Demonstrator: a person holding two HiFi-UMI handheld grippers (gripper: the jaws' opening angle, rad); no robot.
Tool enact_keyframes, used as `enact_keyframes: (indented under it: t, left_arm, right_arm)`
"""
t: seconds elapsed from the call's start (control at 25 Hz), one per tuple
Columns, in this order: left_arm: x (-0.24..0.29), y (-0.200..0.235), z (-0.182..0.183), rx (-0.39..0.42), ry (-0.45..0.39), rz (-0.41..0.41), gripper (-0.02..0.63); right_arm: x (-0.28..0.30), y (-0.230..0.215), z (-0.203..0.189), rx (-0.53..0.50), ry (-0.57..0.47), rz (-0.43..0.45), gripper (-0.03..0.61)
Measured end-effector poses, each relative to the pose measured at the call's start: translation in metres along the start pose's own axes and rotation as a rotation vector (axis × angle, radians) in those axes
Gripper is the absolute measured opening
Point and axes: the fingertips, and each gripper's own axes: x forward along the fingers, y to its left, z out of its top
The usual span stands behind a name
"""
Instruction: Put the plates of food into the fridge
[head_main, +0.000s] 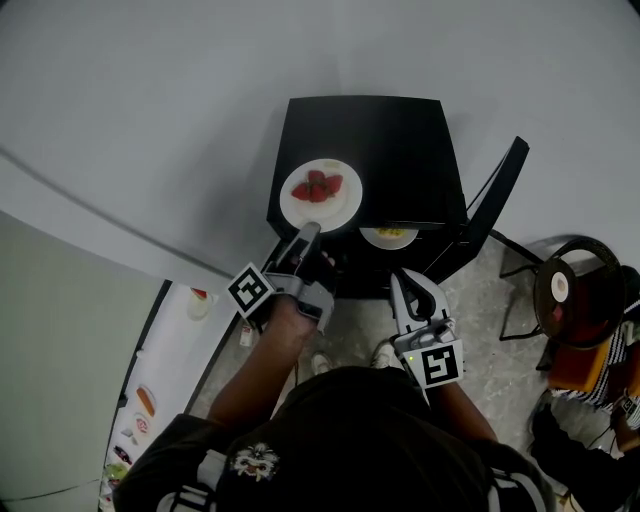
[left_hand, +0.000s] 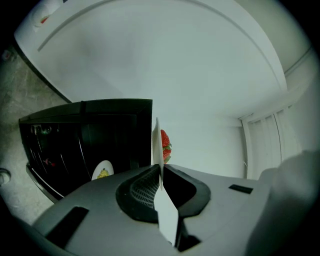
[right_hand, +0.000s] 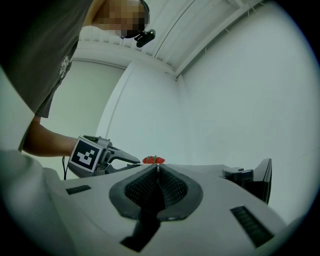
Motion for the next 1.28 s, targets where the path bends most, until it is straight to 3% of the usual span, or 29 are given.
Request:
enact_keyframes:
  t: [0.4, 0.76, 0.88, 1.0, 1.12, 1.28]
  left_arm:
    - [-0.005, -0.011, -0.011, 0.081, 0.083, -0.026, 0.032]
    - [-0.027, -0.01, -0.041, 0.084, 0.172, -0.036, 0.032]
    - [-0.032, -0.009, -0.055, 0.08, 0.227, -0.034, 0.032]
    - [-0.04, -0.006, -0.064, 0.071, 0.268, -0.027, 0.032]
    - [-0.048, 0.001, -0.071, 0.06, 0.294, -0.016, 0.032]
    - [-0.064, 0.014, -0.076, 0.047, 0.314, 0.004, 0.032]
  right_arm:
    - [0.002, -0.009, -0.014, 0.021, 0.032, -0.042, 0.034]
    - [-0.014, -0.034, -0.019, -0.01, 0.073, -0.146, 0.034]
    - [-0.024, -0.035, -0.03, -0.028, 0.107, -0.164, 0.034]
    - [-0.025, -0.034, -0.026, -0.036, 0.079, -0.186, 0.034]
    - [-0.033, -0.035, -0.029, -0.018, 0.104, -0.238, 0.034]
    - [-0.043, -0.025, -0.036, -0.03, 0.148, -0.246, 0.034]
